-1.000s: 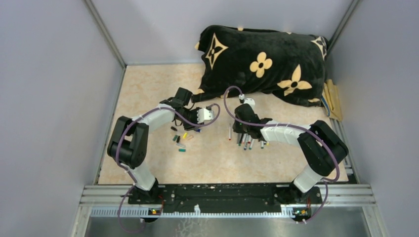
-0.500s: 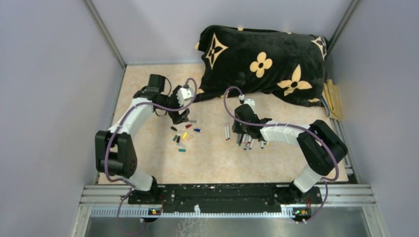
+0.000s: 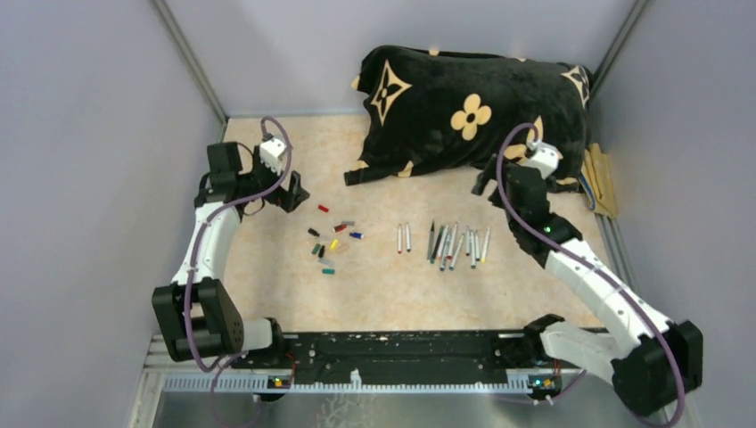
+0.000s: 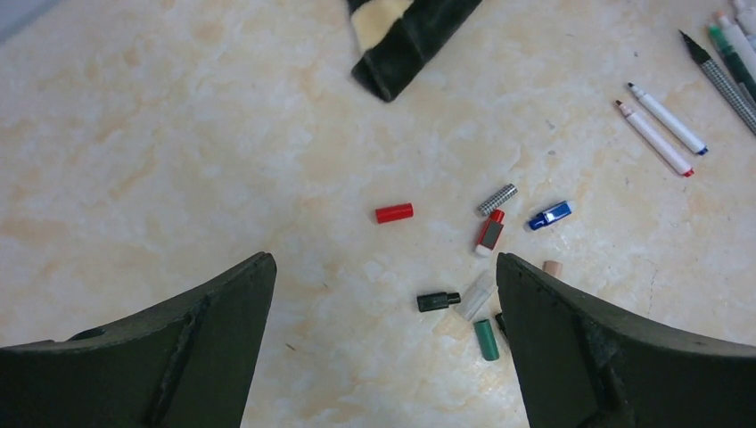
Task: Open the pen caps
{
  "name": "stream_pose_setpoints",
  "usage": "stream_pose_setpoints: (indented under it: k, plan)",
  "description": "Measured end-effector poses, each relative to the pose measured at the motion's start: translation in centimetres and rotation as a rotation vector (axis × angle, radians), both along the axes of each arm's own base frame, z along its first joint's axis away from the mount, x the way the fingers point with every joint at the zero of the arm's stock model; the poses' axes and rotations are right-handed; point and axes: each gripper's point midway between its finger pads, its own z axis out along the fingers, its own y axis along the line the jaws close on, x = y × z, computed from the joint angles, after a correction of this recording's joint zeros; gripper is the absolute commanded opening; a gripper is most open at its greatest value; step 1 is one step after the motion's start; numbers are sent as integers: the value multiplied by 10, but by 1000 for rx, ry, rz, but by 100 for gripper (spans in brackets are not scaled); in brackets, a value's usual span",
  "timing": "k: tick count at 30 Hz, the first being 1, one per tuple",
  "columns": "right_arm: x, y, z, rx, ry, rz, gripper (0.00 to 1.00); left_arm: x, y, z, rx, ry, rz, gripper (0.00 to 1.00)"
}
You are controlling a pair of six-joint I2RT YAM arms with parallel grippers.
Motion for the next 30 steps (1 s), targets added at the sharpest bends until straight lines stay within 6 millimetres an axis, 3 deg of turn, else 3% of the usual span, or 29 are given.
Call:
stream_pose_setpoints:
  k: [2, 5, 8, 12, 17, 24, 30]
  plan:
    - [2, -42, 14, -70, -89, -143, 99, 0, 5, -20, -25, 32, 68, 99]
    - [-9, -80, 12, -199, -205, -256, 99, -4, 9, -58, -58, 97, 154, 99]
    - [-23, -109, -16, -341, -251, -331, 99, -11, 10, -89, -92, 128, 207, 99]
    - [-34, -133, -50, -469, -239, -388, 99, -14, 8, -112, -131, 127, 239, 99]
    - [-31, -160, -67, -492, -231, -492, 99, -9, 8, -123, -166, 62, 266, 99]
    - [-26, -178, -102, -496, -178, -540, 99, -18, 4, -133, -205, -45, 267, 99]
    - [-17, -182, -102, -461, -213, -553, 99, -19, 4, -124, -209, -167, 257, 99]
